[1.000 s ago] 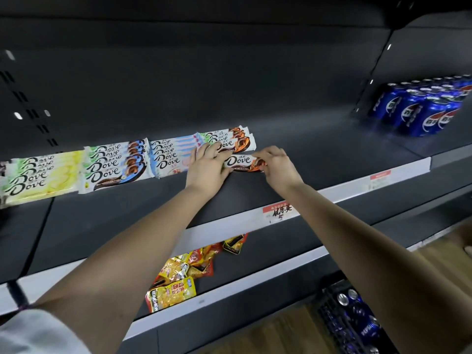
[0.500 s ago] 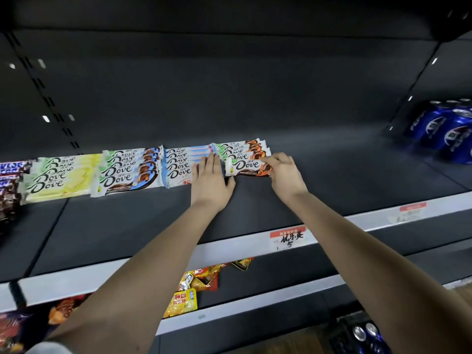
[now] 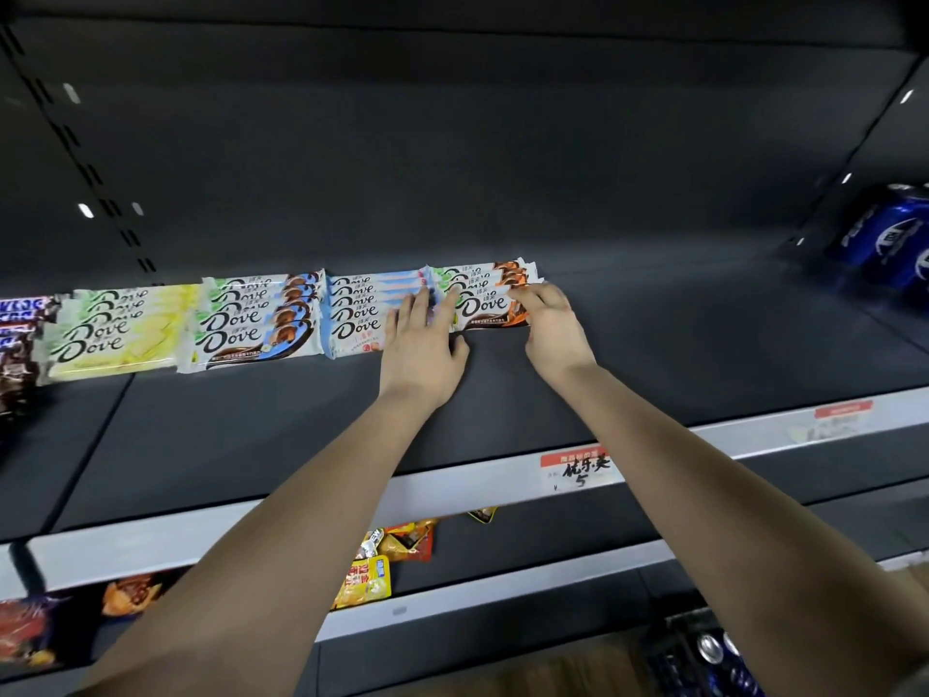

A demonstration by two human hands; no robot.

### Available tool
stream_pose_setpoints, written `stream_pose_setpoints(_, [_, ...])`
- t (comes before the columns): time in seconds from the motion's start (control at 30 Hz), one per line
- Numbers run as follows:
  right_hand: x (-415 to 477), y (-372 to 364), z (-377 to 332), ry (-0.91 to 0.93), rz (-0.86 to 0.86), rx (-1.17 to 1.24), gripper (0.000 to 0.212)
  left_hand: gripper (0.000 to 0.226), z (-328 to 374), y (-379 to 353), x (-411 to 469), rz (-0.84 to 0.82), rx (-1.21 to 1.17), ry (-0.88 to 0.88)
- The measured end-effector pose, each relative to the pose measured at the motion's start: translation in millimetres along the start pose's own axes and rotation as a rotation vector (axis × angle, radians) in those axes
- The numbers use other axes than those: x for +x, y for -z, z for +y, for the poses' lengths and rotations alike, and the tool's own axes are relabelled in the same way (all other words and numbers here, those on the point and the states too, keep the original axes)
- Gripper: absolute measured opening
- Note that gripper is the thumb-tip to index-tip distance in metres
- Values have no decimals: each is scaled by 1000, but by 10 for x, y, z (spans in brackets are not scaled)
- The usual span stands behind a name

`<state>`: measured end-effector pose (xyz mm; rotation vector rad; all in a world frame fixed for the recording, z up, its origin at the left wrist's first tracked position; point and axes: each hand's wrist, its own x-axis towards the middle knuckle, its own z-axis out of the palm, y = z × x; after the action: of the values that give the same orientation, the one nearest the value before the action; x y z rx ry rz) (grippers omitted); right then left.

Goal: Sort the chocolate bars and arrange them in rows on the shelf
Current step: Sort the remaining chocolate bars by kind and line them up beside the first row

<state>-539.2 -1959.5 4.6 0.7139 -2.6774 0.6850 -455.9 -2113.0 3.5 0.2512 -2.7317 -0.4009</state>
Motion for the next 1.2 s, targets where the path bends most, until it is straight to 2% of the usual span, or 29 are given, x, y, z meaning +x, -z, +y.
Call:
stream_pose_setpoints(0.1, [9, -17, 4, 0, 9, -3, 59, 49, -20, -26, 4, 9, 13, -31])
stream_pose_setpoints(0.27, [-10, 3, 15, -49, 87, -40, 36, 48, -25, -44, 3, 11, 12, -27])
stream_pose_setpoints(0.67, [-56, 50, -42, -68, 60, 38, 31, 49, -18, -29, -4, 20, 11, -24])
stream_pose_setpoints(1.07, [-50, 41, -77, -27, 117, -115, 29, 52, -29, -54, 18, 31, -14, -15])
stream_pose_setpoints(1.2, [-61, 51, -116, 71, 142, -224, 29, 57, -18, -8, 23, 4, -84, 12])
